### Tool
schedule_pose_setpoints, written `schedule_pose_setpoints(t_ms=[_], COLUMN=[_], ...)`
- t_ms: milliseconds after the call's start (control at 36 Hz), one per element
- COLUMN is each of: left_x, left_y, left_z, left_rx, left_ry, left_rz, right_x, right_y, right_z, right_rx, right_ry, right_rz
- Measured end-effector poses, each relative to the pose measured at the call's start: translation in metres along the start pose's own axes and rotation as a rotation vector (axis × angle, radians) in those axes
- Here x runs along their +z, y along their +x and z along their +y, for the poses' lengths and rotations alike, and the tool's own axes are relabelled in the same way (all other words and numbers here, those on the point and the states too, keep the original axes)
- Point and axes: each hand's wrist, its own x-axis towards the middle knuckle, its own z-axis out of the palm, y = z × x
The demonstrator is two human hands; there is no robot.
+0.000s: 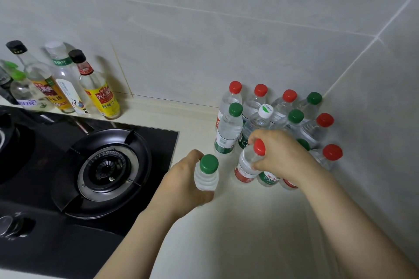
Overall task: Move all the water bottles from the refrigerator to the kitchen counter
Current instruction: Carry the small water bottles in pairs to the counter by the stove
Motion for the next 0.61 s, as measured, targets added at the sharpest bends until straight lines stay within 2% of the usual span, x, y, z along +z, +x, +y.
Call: schedule_pose_setpoints(t_ms=[611], left_x=[0.005], left_y=[0.027], left_z=[0.008], left_rx=[0.011], left_ry=[-0.030], left_rz=[0.027], right_x=[-0.003], right_y=[0.019], right_z=[0.015], right_rx=[-0.005], right_ry=[-0.019], right_rz=[-0.030])
